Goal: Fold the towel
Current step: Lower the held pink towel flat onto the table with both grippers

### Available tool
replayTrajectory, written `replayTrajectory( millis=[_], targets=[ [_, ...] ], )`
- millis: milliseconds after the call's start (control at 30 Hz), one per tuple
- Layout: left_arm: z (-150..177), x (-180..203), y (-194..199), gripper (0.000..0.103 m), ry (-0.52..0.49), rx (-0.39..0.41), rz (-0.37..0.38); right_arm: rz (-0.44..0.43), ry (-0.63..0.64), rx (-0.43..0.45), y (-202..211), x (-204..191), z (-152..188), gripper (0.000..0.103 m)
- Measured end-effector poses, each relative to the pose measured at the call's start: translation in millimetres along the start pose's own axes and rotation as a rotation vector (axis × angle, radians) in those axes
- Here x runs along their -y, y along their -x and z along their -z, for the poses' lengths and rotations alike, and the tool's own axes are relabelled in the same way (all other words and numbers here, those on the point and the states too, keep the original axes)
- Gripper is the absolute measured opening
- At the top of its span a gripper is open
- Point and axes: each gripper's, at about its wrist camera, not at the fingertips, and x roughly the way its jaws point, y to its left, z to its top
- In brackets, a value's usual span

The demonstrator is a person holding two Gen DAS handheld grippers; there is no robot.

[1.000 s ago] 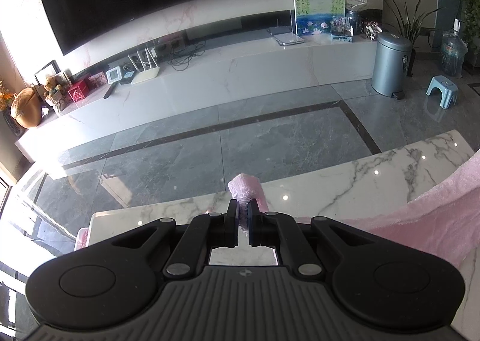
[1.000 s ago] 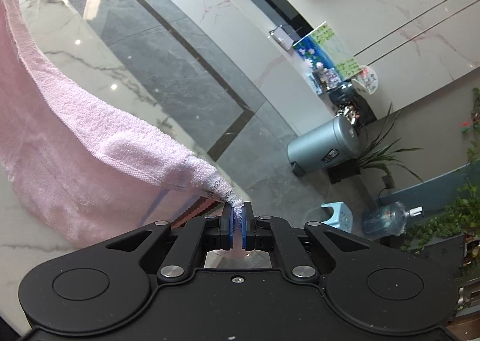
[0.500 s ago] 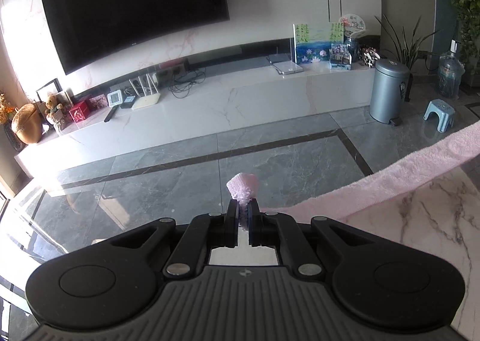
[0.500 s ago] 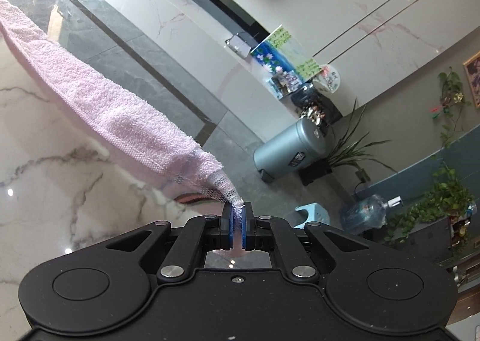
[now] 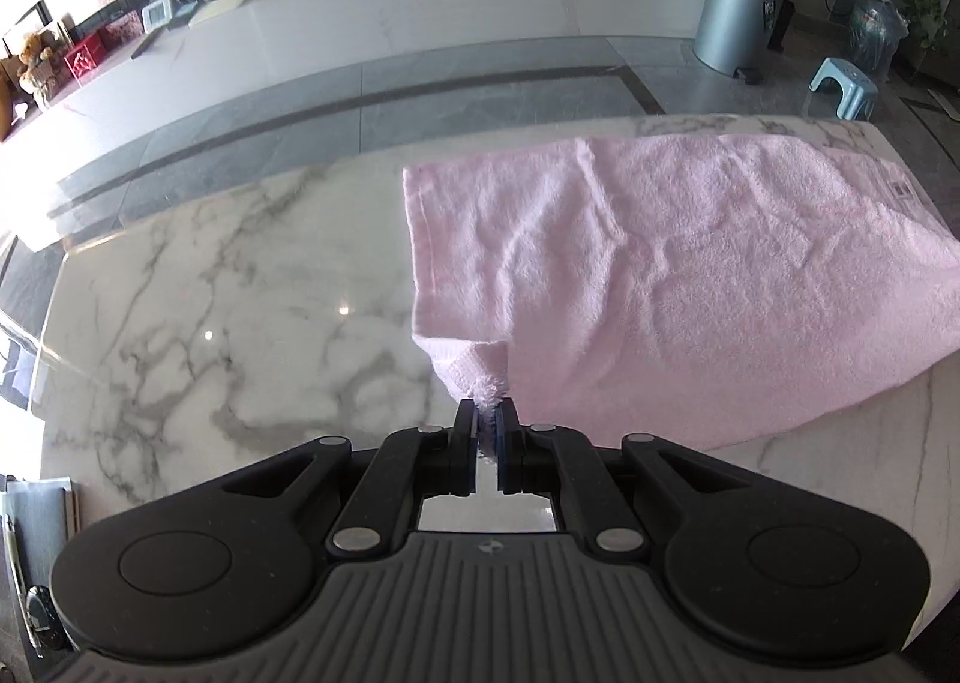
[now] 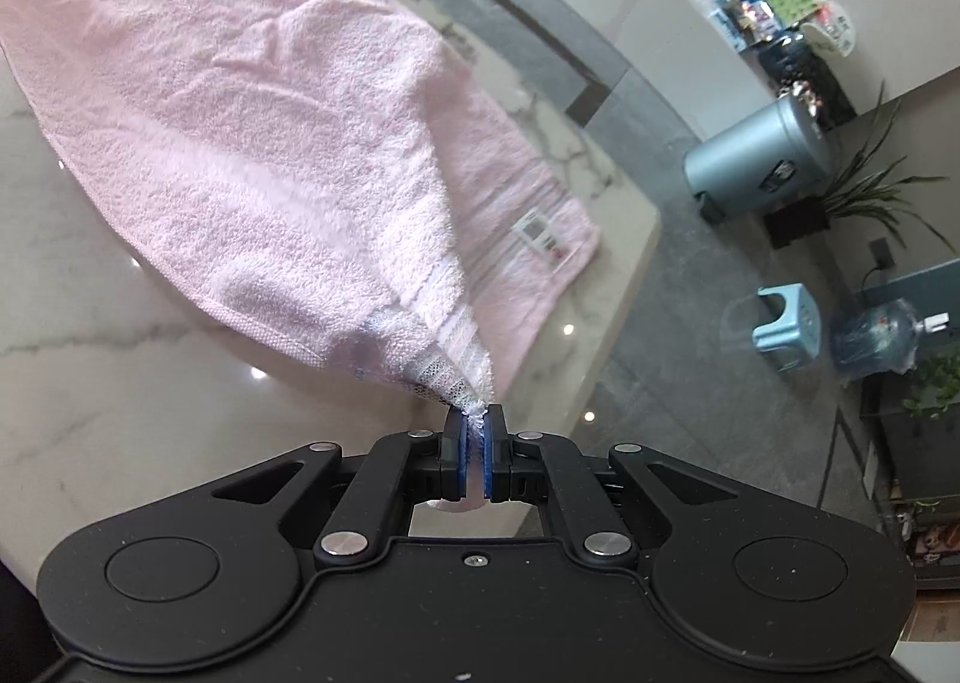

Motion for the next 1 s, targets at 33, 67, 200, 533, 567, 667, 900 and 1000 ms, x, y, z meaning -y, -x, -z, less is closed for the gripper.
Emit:
replayTrajectory(
  millis=[33, 67, 200, 533, 567, 667, 900, 1000],
  targets=[
    [6.5, 1.0, -1.8, 0.005, -0.004, -0.013, -0.002, -0.012, 0.010, -0.017, -4.7, -5.8, 6.1, 0.003],
    [13.2, 2.0, -3.3, 0.005, -0.008, -0.026, -0.004, -0.024, 0.018, -0.036, -9.5, -11.6, 12.7, 0.003],
    [40.9, 6.1, -5.3, 0.005, -0.019, -0.067, -0.016, -0.073, 0.043, -0.103, -23.9, -28.3, 37.8, 0.003],
    [83.6, 24.4, -2.5, 0.005, -0.043, -0.131, 0.005, -0.137, 0.073, -0.209, -41.0, -48.1, 74.5, 0.003],
    [87.0, 26.8, -2.3, 0.005, -0.049, -0.136, 0.005, -0.148, 0.074, -0.220, -42.0, -49.1, 77.4, 0.003],
    [97.2, 34.0, -1.7, 0.005, -0.067, -0.152, 0.006, -0.164, 0.074, -0.236, -43.9, -51.2, 83.9, 0.003],
    [110.3, 44.3, -13.2, 0.005, -0.102, -0.187, -0.023, -0.184, 0.039, -0.225, -51.7, -52.0, 88.6, 0.003],
    [112.8, 45.2, -18.2, 0.005, -0.104, -0.198, -0.031, -0.191, 0.029, -0.219, -55.7, -46.7, 83.7, 0.003]
  ],
)
